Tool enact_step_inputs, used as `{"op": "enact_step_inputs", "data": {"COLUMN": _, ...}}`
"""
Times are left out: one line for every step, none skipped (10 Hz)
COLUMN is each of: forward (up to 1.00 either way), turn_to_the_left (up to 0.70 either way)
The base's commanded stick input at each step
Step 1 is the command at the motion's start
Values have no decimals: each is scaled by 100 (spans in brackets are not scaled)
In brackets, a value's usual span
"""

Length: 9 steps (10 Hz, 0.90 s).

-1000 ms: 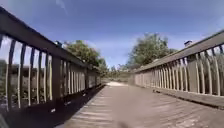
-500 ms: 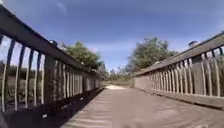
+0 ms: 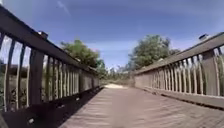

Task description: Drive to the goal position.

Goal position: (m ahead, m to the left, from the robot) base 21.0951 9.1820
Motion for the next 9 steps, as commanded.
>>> {"op": "enact_step_inputs", "data": {"forward": 54, "turn_to_the_left": 0}}
{"op": "enact_step_inputs", "data": {"forward": 70, "turn_to_the_left": 0}}
{"op": "enact_step_inputs", "data": {"forward": 70, "turn_to_the_left": 0}}
{"op": "enact_step_inputs", "data": {"forward": 70, "turn_to_the_left": 0}}
{"op": "enact_step_inputs", "data": {"forward": 70, "turn_to_the_left": 0}}
{"op": "enact_step_inputs", "data": {"forward": 70, "turn_to_the_left": 0}}
{"op": "enact_step_inputs", "data": {"forward": 70, "turn_to_the_left": 0}}
{"op": "enact_step_inputs", "data": {"forward": 70, "turn_to_the_left": 0}}
{"op": "enact_step_inputs", "data": {"forward": 70, "turn_to_the_left": 0}}
